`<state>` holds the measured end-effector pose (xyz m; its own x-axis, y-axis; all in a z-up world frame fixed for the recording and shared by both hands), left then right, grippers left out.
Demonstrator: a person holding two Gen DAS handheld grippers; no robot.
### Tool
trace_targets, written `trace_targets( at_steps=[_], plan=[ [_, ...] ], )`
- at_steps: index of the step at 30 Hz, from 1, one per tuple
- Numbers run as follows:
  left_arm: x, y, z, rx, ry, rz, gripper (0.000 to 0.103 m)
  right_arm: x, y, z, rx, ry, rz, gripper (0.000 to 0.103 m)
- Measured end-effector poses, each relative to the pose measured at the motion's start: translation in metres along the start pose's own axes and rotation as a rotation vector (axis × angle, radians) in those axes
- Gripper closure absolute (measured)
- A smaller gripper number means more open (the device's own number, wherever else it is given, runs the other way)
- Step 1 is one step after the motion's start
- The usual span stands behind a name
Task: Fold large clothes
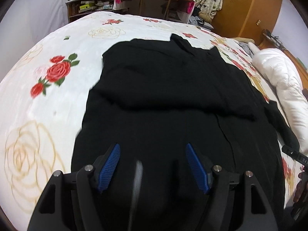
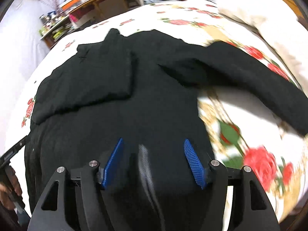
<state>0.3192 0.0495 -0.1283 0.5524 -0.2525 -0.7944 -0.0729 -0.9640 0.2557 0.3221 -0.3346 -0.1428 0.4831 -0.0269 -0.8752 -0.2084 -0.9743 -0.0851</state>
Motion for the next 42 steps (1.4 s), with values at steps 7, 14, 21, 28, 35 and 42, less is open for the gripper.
trace_targets(
  at_steps=[7, 14, 21, 28, 35, 42],
  plan=[
    [-0.037, 0.029, 0.011, 0.038, 0.016, 0.021, 0.03, -0.047, 0.05, 0.02, 0.111, 0.049, 0.031, 0.037],
    [-0.061, 0.048, 0.008, 0.065, 0.051, 0.038, 0.03, -0.059, 0.084, 0.028, 0.201, 0.061, 0.032, 0.037],
    [-0.059, 0.056, 0.008, 0.074, 0.049, 0.03, 0.03, -0.057, 0.115, 0.031, 0.27, 0.067, 0.031, 0.037],
    [-0.052, 0.067, 0.002, 0.094, 0.048, 0.025, 0.03, -0.046, 0.169, 0.026, 0.381, 0.08, 0.074, 0.037],
    [-0.039, 0.077, -0.001, 0.113, 0.027, 0.014, 0.03, -0.014, 0.239, 0.023, 0.53, 0.064, 0.117, 0.036],
    [-0.018, 0.086, -0.006, 0.132, -0.007, -0.004, 0.03, 0.012, 0.29, 0.016, 0.629, 0.071, 0.147, 0.035]
  ],
)
Point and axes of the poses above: each gripper's, at about its wrist camera, not at the fingertips, and x roughly the way its jaws point, y to its right, z to its underside, the point moved 5 cm from there along x, roughly the way its jaws point, and after that the axes turned 7 degrees about z, right-handed, at the moved point
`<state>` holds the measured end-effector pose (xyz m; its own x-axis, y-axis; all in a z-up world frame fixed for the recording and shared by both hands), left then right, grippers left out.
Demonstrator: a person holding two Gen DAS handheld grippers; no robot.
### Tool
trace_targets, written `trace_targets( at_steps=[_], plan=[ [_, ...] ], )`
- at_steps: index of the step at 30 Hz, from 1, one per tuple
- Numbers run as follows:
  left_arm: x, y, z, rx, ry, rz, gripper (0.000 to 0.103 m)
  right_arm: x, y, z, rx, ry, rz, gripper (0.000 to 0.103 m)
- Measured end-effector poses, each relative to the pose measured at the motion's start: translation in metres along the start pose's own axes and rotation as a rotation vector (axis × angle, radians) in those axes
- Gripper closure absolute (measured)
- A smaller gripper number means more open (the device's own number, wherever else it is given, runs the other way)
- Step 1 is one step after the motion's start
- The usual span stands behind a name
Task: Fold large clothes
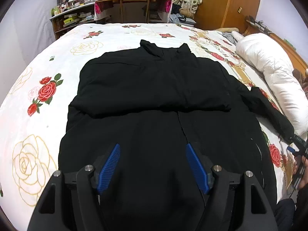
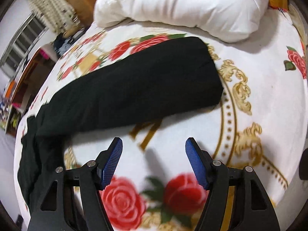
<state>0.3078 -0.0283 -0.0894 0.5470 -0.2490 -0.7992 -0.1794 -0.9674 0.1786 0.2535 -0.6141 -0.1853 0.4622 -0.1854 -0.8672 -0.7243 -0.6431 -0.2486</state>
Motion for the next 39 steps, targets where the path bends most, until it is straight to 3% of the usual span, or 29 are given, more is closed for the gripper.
trace_targets(
  at_steps=[9, 16, 17, 19, 20, 22, 27, 34, 39],
  plan=[
    [0.03, 0.008, -0.018, 0.034, -0.022, 0.001, 0.03, 0.027, 0.02, -0.035, 0.14, 0.03, -0.024, 0.034],
    [0.048, 0.006, -0.015, 0.023, -0.05, 0.005, 0.03, 0.042, 0.013, -0.055, 0.127, 0.05, 0.027, 0.032],
    [0.049, 0.005, -0.014, 0.022, -0.054, 0.004, 0.03, 0.042, 0.011, -0.057, 0.124, 0.053, 0.037, 0.034],
    [0.049, 0.002, -0.012, 0.018, -0.058, 0.004, 0.03, 0.041, 0.006, -0.062, 0.113, 0.052, 0.042, 0.063],
    [0.048, 0.001, -0.012, 0.016, -0.056, 0.002, 0.03, 0.038, 0.003, -0.065, 0.103, 0.061, 0.054, 0.065],
    [0.045, -0.004, -0.012, 0.005, -0.052, 0.002, 0.03, 0.026, -0.005, -0.072, 0.073, 0.088, 0.065, 0.073],
    [0.032, -0.016, -0.013, -0.025, -0.03, 0.002, 0.03, -0.026, -0.038, -0.092, -0.006, 0.187, 0.026, 0.075],
    [0.012, -0.037, -0.014, -0.088, 0.009, 0.008, 0.03, -0.125, -0.129, -0.114, -0.169, 0.344, -0.102, 0.076],
    [-0.001, -0.055, -0.016, -0.126, 0.036, 0.01, 0.03, -0.182, -0.216, -0.107, -0.31, 0.413, -0.226, 0.077]
  ],
)
Point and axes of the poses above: each gripper's, at about its wrist camera, not at the fingertips, and x roughly the way its jaws point, y to its right, z to its underside, the point moved 5 cm from there along x, roughly the way its jaws point, and after that the axes turned 7 degrees about z, right-handed, at the moved point
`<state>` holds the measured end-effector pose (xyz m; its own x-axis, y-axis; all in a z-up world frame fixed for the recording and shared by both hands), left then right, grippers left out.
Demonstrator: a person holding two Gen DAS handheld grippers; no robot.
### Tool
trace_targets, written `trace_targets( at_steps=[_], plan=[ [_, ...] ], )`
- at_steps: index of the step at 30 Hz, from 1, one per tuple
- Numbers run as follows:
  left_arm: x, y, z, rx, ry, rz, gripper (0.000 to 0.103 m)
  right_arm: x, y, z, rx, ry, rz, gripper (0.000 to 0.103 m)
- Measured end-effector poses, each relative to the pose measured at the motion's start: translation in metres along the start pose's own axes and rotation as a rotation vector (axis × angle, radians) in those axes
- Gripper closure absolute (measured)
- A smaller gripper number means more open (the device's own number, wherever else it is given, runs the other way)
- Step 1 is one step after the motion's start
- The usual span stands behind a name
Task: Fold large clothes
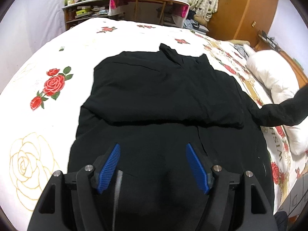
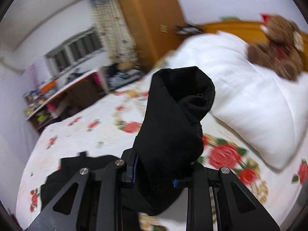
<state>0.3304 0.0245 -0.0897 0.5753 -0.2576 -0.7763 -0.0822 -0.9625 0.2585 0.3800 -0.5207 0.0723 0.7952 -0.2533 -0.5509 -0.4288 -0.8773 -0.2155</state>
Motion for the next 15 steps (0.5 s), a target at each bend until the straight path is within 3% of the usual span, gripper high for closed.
trace_targets(
  at_steps=[7, 15],
  plan=[
    [-0.013, -0.024, -0.006, -0.047, 0.04, 0.008, 0.03, -0.011, -0.128, -0.006, -0.159, 0.006, -0.169, 0.077],
    [-0.016, -0.058, -0.006, -0.105, 0.059, -0.006, 0.03, 0.017, -0.245, 0.062, -0.311, -0.118, -0.307, 0.077]
  ],
)
Point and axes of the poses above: each gripper's, at about its wrist camera, not at the fingertips, and x roughly the way its jaws point, y to its right, z to its underside, the point moved 5 cm from there along x, roughly the way its jaws point, and after that the axes turned 7 degrees about z, right-handed, at the moved point
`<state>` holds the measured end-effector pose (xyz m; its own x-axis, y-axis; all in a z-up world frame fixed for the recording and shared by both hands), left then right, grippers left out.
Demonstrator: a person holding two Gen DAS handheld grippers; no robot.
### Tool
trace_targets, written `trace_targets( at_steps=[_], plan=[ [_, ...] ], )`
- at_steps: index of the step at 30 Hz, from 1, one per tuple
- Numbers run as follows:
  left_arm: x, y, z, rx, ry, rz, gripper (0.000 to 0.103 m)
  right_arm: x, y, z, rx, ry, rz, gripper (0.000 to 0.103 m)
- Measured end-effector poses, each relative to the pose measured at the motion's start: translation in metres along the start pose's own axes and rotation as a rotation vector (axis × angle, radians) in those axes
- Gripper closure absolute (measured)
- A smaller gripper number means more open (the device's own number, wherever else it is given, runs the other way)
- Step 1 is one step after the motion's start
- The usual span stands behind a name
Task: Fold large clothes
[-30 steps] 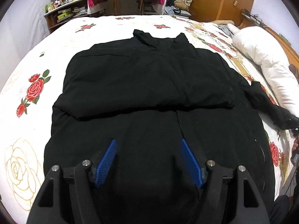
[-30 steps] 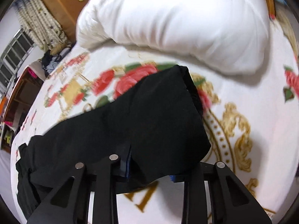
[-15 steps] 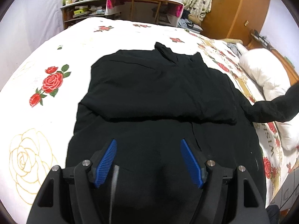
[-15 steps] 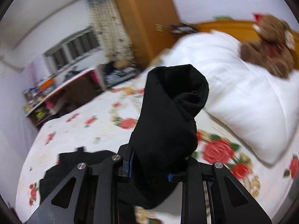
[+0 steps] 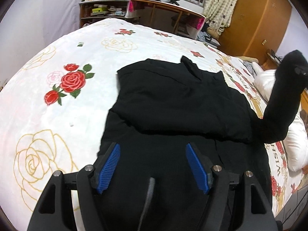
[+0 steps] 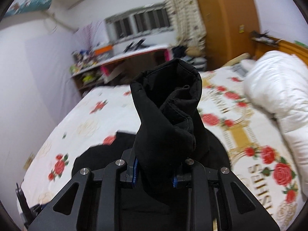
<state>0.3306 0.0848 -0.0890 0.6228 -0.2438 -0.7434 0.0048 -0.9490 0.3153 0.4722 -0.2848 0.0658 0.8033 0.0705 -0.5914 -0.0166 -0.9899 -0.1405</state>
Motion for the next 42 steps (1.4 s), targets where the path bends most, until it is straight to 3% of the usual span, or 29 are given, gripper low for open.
trace_targets(
  at_steps=[7, 14, 15, 16, 18, 23, 28, 33, 35, 39, 40, 42],
  plan=[
    [0.006, -0.025, 0.005, -0.036, -0.006, -0.012, 0.03, 0.071, -0.065, 0.064, -0.072, -0.165, -0.077, 0.077],
    [0.017, -0.037, 0.011, -0.046, -0.026, -0.01, 0.03, 0.125, -0.095, 0.127, -0.131, -0.319, -0.108, 0.071],
    [0.018, -0.038, 0.011, -0.046, -0.029, -0.009, 0.03, 0.132, -0.099, 0.135, -0.138, -0.339, -0.123, 0.063],
    [0.019, -0.038, 0.012, -0.045, -0.03, -0.009, 0.03, 0.138, -0.102, 0.143, -0.14, -0.359, -0.134, 0.047],
    [0.021, -0.038, 0.011, -0.043, -0.031, -0.003, 0.03, 0.143, -0.109, 0.154, -0.147, -0.374, -0.149, 0.032],
    [0.025, -0.028, 0.003, -0.032, -0.027, 0.029, 0.03, 0.128, -0.119, 0.153, -0.144, -0.342, -0.198, 0.032],
    [0.029, 0.001, -0.023, -0.023, -0.003, 0.117, 0.03, 0.092, -0.096, 0.126, -0.109, -0.238, -0.227, 0.032],
    [0.051, 0.051, -0.056, -0.009, -0.01, 0.254, 0.023, 0.077, -0.039, 0.114, -0.083, -0.195, -0.114, 0.032],
    [0.073, 0.073, -0.065, 0.009, -0.041, 0.314, 0.021, 0.076, -0.01, 0.116, -0.047, -0.202, -0.065, 0.032],
    [0.132, 0.097, -0.07, -0.016, -0.159, 0.348, 0.021, 0.073, 0.043, 0.126, 0.019, -0.214, 0.015, 0.032],
    [0.15, 0.099, -0.067, -0.031, -0.195, 0.33, 0.023, 0.072, 0.055, 0.128, 0.029, -0.217, 0.032, 0.032],
    [0.173, 0.102, -0.06, -0.047, -0.25, 0.33, 0.041, 0.071, 0.078, 0.134, 0.054, -0.219, 0.085, 0.032]
  ],
)
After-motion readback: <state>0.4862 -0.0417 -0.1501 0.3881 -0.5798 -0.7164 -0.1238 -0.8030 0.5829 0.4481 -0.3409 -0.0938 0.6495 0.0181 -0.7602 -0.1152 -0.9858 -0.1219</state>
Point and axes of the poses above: each gripper's, at about its wrist camera, not at the fingertips, and x roughly the way its jaws point, y to its right, z to its underside, the point moved 5 cm from there along x, roughly the way its jaws point, and after that the axes turned 7 degrees about z, right-handed, at the moved point
